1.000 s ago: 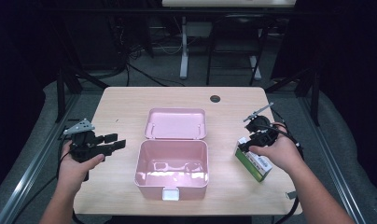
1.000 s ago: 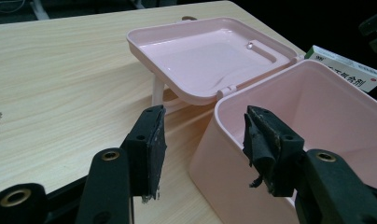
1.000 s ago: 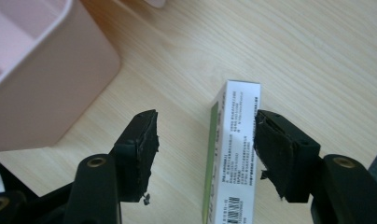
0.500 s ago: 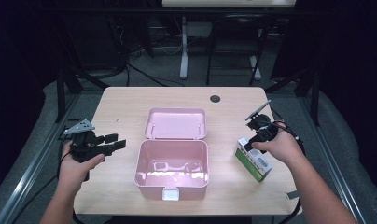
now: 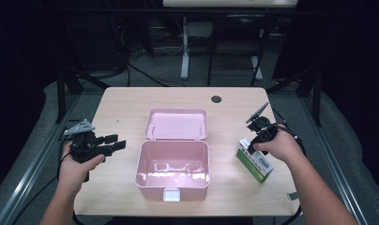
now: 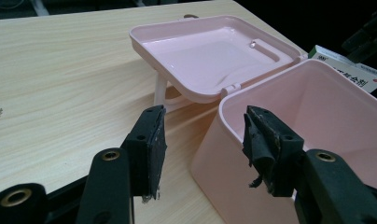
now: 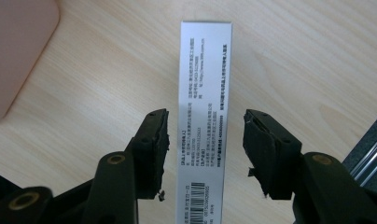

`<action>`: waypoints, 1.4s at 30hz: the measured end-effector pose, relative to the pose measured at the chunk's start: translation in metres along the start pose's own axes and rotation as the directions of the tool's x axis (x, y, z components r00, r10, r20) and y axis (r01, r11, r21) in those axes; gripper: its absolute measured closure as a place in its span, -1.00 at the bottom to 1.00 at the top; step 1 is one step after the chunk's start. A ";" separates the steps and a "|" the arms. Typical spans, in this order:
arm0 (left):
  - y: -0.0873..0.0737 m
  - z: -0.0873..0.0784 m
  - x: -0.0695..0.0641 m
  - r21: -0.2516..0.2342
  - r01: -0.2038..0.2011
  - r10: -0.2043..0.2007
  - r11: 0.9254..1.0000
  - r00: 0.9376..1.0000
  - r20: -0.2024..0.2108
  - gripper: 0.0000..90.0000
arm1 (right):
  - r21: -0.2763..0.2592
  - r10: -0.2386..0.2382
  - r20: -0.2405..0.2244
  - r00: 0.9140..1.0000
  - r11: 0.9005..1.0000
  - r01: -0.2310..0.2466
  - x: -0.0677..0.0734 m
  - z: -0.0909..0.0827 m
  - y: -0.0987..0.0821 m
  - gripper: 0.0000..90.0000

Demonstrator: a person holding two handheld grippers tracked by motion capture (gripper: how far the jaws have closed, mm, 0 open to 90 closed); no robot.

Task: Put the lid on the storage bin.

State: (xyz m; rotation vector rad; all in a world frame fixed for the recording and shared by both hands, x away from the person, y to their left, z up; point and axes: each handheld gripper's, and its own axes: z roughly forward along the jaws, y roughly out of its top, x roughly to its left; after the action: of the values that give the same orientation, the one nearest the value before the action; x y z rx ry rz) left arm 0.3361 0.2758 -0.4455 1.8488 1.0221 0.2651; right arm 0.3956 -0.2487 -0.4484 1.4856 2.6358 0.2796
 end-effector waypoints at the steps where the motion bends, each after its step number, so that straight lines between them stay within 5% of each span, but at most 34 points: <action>1: 0.000 0.000 0.000 0.000 0.000 0.000 1.000 1.000 0.000 0.08 | 0.000 0.000 0.000 1.000 1.000 0.000 0.000 0.000 0.000 0.10; 15: 0.000 -0.001 0.002 0.000 0.006 -0.006 1.000 1.000 -0.001 0.08 | 0.066 -0.004 -0.010 1.000 0.998 0.005 0.000 0.012 -0.001 0.34; 28: -0.001 0.001 0.003 0.005 0.007 -0.007 1.000 1.000 -0.006 0.08 | 0.065 -0.038 -0.018 0.999 0.997 0.039 0.004 0.011 -0.003 0.37; 42: -0.002 0.000 0.004 0.000 0.011 -0.011 1.000 1.000 -0.008 0.08 | 0.127 -0.041 -0.011 0.999 0.991 0.042 0.003 0.023 -0.003 0.33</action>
State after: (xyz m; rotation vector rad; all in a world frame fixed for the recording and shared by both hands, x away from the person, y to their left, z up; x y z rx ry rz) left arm 0.3378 0.2788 -0.4479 1.8428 1.0375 0.2669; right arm 0.3951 -0.2453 -0.4713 1.4652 2.7341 0.1159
